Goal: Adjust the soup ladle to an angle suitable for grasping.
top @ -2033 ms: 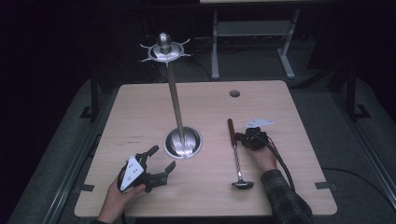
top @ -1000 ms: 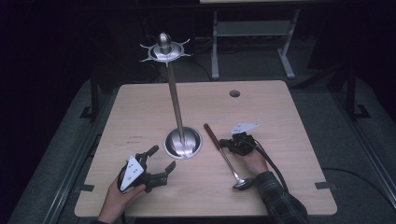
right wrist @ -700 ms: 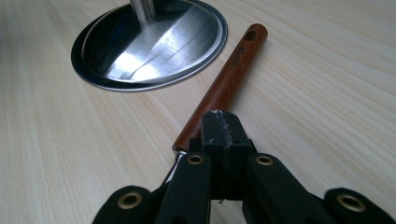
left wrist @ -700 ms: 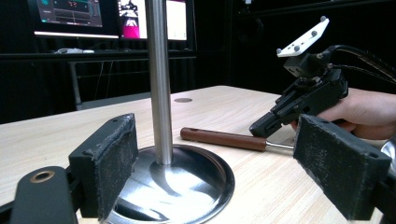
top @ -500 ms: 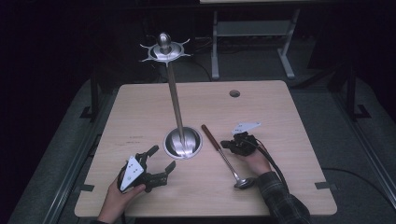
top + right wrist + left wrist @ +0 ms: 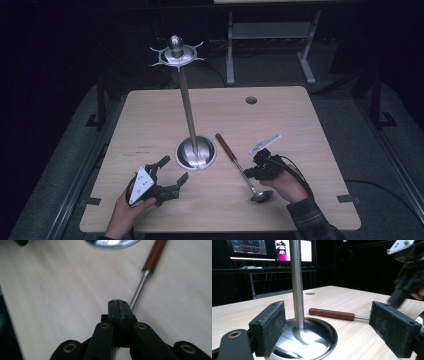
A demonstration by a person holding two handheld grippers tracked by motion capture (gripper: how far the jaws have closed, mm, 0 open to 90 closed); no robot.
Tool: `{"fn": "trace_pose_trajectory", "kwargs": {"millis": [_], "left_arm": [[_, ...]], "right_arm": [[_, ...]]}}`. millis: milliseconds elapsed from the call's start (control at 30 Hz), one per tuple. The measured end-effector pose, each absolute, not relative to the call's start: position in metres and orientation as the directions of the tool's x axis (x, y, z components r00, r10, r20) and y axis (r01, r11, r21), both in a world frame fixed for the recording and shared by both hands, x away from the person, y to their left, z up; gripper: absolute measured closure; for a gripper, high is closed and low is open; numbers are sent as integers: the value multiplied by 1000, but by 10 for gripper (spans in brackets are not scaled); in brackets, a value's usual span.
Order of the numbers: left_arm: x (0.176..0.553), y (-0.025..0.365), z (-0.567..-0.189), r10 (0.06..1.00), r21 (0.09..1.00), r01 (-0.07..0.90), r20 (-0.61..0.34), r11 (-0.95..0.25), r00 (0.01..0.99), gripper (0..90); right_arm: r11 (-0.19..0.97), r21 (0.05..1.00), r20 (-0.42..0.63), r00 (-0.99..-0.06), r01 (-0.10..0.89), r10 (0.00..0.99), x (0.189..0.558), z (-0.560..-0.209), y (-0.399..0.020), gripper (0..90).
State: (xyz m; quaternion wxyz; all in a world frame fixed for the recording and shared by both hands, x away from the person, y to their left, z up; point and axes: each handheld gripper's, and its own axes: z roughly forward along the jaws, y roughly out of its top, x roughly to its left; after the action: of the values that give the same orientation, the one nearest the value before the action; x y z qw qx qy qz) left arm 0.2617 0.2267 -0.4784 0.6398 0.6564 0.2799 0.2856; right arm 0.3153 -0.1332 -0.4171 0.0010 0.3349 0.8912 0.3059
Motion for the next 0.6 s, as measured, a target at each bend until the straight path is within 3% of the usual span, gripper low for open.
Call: {"fn": "trace_pose_trajectory", "kwargs": {"millis": [200, 600], "left_arm": [[262, 227, -479, 732, 1000, 1, 17, -24, 681, 134], [262, 227, -479, 733, 1000, 2, 14, -21, 680, 134]], "right_arm": [[651, 448, 199, -778, 613, 596, 305, -428, -122, 898], [681, 378, 157, -768, 627, 620, 307, -444, -114, 897]]}}
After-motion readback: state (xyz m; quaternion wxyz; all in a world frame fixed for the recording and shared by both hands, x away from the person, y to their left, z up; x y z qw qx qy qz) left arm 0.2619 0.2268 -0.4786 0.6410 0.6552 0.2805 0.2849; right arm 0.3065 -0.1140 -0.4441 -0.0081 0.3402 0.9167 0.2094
